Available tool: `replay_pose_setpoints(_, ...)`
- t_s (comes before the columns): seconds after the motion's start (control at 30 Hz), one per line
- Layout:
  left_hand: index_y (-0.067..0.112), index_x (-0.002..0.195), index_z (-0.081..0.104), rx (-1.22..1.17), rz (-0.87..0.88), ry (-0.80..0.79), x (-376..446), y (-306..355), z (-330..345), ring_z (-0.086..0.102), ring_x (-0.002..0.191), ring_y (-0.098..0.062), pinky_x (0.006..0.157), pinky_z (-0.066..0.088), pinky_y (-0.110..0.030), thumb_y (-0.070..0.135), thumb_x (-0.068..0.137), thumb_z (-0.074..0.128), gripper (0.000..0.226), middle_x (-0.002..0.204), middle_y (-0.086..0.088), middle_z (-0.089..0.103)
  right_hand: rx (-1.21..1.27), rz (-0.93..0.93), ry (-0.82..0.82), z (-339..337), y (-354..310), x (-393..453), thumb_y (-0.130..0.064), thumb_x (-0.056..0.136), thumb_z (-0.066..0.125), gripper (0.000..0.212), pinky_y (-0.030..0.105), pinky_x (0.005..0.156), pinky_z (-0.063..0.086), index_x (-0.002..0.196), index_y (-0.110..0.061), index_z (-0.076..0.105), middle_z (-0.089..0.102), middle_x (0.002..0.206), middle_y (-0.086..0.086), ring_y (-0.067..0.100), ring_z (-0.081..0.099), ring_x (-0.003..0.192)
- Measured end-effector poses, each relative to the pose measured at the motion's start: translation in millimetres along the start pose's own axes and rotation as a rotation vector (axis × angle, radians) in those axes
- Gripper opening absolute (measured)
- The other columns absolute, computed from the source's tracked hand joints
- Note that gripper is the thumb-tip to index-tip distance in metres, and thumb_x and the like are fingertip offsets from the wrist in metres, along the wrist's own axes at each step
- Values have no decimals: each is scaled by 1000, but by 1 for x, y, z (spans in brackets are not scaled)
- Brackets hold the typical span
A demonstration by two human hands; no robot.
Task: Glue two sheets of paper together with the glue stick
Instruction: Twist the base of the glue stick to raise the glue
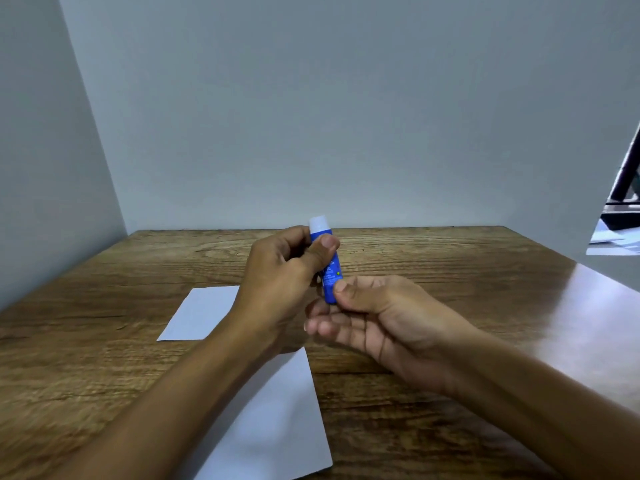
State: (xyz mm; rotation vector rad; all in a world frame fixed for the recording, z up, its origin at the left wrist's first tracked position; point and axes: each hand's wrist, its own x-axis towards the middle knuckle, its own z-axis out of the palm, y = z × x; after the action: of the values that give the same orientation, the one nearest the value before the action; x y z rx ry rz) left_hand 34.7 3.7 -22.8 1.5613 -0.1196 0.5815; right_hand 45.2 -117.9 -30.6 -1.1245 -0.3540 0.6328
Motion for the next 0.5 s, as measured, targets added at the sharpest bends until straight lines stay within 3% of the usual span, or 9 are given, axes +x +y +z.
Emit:
replay_pose_setpoints(0.17,-5,80,61,-18,-26,3,1,1,-1,41,44,-4,44,37,-13,16,82,58,21,68,-11,50,44,-39,80,2,4,1,4,83,55,6,22,54,56,78,2,60,69,65,14,23,70,58)
replay_pose_setpoints(0.33,-6,80,60,-11,-27,-3,0,0,0,39,46,-6,45,37,-13,15,82,57,21,66,-10,46,74,38,39,-1,2,-1,-1,89,48,15,23,57,57,83,4,60,68,89,25,30,72,70)
replay_pose_setpoints(0.5,-4,77,61,-13,-40,4,0,1,-1,38,48,-8,45,37,-15,16,81,58,21,66,-10,45,80,39,19,1,2,-2,-3,83,56,8,25,58,58,84,4,60,68,87,25,31,71,69)
